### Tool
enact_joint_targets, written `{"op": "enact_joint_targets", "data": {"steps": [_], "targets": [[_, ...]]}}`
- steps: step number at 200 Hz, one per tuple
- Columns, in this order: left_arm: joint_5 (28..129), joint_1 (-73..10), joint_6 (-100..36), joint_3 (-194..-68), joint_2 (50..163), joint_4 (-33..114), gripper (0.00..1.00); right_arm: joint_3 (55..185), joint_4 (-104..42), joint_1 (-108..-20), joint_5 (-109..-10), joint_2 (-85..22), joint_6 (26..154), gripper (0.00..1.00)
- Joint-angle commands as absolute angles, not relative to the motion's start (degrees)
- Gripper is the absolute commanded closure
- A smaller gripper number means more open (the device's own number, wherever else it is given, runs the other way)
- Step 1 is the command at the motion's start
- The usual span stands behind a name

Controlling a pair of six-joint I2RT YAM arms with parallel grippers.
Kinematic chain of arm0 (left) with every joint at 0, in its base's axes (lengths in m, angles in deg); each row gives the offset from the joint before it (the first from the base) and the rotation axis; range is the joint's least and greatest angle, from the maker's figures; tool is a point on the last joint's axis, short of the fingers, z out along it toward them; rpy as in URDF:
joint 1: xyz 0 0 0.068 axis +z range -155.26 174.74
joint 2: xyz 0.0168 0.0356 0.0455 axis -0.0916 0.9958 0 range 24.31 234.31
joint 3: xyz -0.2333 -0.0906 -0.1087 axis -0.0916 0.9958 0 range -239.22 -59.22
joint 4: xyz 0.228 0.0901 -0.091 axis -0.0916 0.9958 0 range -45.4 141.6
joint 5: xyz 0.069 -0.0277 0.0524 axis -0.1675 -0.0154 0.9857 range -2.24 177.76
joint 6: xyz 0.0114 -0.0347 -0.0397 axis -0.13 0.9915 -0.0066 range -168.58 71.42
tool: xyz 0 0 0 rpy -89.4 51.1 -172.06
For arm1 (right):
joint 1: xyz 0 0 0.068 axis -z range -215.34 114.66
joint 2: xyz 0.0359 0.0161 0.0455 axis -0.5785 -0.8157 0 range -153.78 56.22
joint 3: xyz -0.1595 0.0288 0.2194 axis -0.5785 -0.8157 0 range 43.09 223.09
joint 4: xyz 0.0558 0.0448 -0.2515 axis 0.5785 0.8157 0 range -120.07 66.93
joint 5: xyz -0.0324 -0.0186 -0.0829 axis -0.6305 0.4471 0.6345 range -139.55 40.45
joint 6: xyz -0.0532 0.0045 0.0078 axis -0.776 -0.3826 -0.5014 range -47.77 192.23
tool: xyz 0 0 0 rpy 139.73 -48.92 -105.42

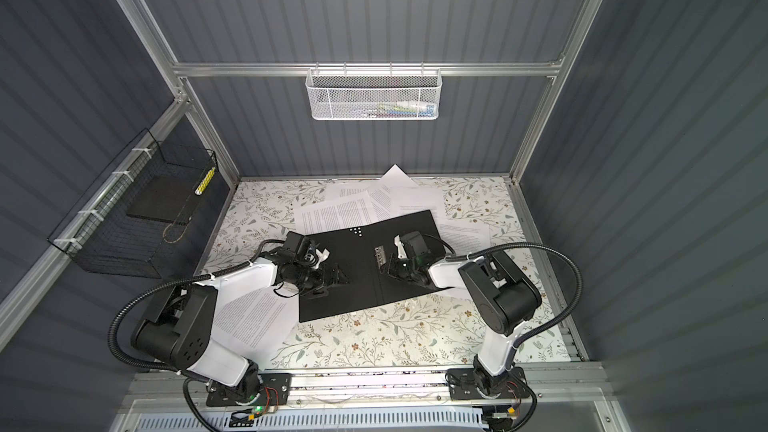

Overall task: Put the files into the folder
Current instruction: 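Move both grippers onto the black folder interior near the metal clip, then lift the metal clip lever open with the right gripper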

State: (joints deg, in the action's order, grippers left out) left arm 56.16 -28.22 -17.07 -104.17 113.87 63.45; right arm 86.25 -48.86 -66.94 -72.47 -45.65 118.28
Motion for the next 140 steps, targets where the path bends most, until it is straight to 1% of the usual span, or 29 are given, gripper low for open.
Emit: {"op": "enact_joint_targets", "data": {"steps": [1, 65, 68, 76, 109, 140], "targets": [[65.9, -28.0, -19.0, -101.5, 118.0, 69.9, 0.0, 83.9, -48.6, -67.0, -72.2, -47.2, 116.1, 1.0], [68.5, -28.0, -18.6, -101.4, 119.1, 71.2, 0.0, 79.4, -53.6, -66.6, -69.4, -49.2, 115.6, 1.0], [68.5, -28.0, -18.5, -101.3, 119.1, 71.4, 0.0, 79.2, -53.8, -66.6, -67.5, -49.3, 115.6, 1.0], [70.3, -28.0, -18.4, -101.1, 118.9, 71.3, 0.0, 78.6, -54.3, -66.4, -66.3, -49.5, 115.9, 1.0], [70.7, -28.0, -18.2, -100.4, 118.4, 71.3, 0.0, 75.7, -59.4, -65.5, -64.4, -51.2, 117.1, 1.0], [71.2, -28.0, -18.2, -100.6, 118.2, 71.9, 0.0, 73.9, -60.2, -64.8, -60.8, -52.2, 117.2, 1.0]]}}
